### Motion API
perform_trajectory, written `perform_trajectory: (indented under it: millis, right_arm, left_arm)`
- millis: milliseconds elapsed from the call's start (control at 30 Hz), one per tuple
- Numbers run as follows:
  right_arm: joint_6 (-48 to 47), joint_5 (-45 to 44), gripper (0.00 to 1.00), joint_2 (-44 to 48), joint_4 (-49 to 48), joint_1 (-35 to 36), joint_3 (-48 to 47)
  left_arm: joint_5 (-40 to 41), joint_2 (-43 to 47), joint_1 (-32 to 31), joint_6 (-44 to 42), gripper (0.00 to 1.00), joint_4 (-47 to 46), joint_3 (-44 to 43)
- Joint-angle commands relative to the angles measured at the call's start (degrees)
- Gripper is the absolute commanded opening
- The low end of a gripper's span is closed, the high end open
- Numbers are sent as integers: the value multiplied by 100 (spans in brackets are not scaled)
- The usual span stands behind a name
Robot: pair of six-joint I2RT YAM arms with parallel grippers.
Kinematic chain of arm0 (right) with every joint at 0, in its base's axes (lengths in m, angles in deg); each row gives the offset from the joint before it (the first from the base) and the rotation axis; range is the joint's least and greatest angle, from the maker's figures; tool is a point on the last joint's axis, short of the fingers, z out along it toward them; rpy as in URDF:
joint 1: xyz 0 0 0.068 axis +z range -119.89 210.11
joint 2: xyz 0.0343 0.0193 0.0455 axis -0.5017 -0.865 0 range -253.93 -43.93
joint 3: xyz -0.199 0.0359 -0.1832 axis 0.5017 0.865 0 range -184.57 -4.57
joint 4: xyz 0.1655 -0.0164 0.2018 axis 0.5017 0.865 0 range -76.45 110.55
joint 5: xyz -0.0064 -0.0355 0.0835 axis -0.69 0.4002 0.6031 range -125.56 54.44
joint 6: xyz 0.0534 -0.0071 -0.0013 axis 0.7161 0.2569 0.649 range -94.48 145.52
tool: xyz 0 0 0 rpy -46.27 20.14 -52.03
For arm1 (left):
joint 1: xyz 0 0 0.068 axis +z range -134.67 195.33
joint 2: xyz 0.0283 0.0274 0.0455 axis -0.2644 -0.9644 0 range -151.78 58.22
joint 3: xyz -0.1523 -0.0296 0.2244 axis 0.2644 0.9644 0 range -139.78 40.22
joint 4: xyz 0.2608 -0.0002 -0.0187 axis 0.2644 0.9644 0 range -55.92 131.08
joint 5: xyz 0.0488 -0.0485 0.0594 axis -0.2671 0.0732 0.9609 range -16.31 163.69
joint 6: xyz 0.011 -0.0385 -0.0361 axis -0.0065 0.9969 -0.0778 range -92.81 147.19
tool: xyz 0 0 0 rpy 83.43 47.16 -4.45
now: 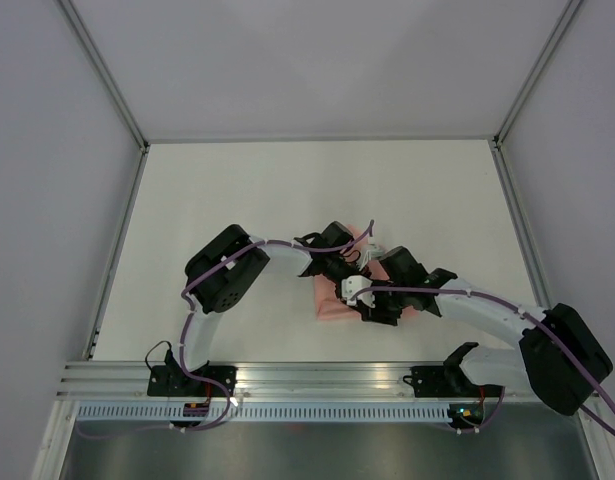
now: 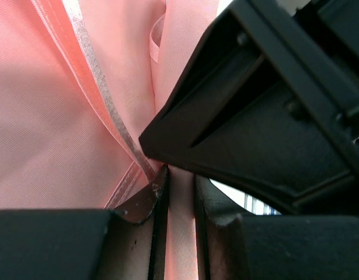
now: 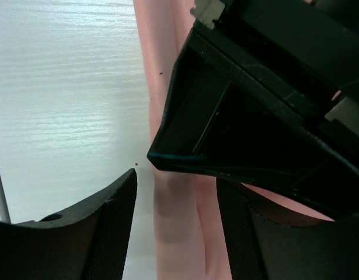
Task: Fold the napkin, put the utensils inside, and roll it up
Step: Roll the napkin with the utensil
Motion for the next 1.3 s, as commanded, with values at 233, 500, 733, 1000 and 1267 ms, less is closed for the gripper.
perform_trajectory:
  millis: [233,500,733,1000,1267]
  right_arm:
    - [182,0,21,-586,-376,95,-33]
    - [68,316,11,-877,46,69,-235]
    - [-371,914,8,-1561,837,-352,-796]
    - [-1074,1415,5,-2423,1769,-985,-1447]
    - [-1540,1740,5,-3706,2647,-1267,-2370]
  left_arm:
    - [967,-310,153,196,16,488,298]
    - [1082,130,215,311,36,356,413]
    - [1117,762,451,504,38,57,545]
    - [1574,1465,1005,898,38,-417,878]
    - [2258,2634,1331,1032,35,-1340,1941]
